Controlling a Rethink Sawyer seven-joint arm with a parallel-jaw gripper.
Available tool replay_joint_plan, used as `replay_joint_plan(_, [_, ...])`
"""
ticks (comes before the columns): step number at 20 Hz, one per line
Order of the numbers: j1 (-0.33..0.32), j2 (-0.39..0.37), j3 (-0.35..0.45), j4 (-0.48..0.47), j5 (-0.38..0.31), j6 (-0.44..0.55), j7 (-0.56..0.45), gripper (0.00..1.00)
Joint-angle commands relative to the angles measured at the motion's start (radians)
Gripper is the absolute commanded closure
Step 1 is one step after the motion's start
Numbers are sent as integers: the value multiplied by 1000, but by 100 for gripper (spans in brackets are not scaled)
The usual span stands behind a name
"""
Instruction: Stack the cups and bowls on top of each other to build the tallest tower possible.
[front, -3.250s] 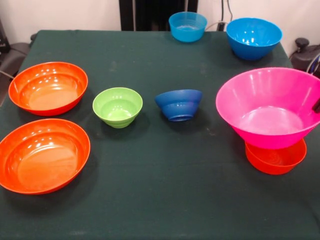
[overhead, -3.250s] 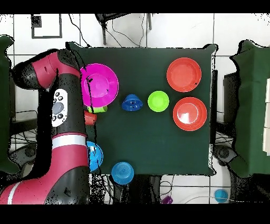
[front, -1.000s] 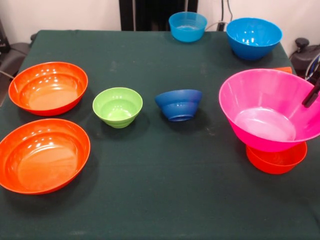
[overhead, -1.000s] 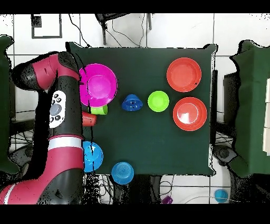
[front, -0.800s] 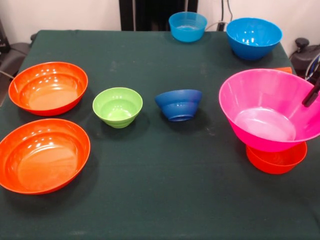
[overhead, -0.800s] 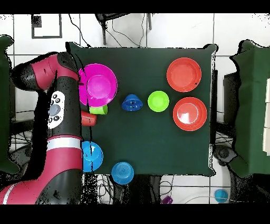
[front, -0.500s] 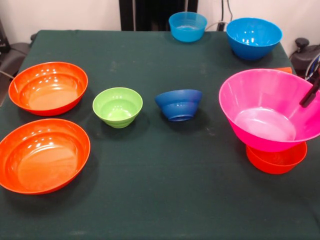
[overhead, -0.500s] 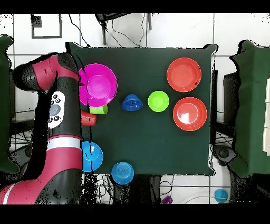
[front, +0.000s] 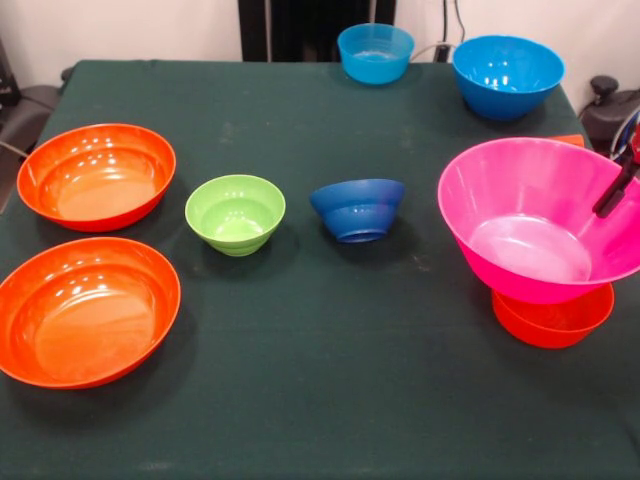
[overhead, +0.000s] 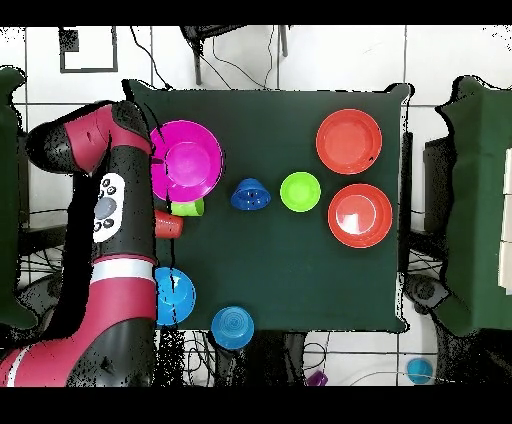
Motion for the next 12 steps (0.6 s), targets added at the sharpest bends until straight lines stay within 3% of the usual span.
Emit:
replay_joint_plan(1, [10, -12, 49, 111, 8, -81, 167, 0])
replay_joint_plan(4, [14, -10, 48, 112, 12, -95, 183, 0])
replay_joint_plan(12, [17, 86, 39, -14, 29, -104, 237, 0])
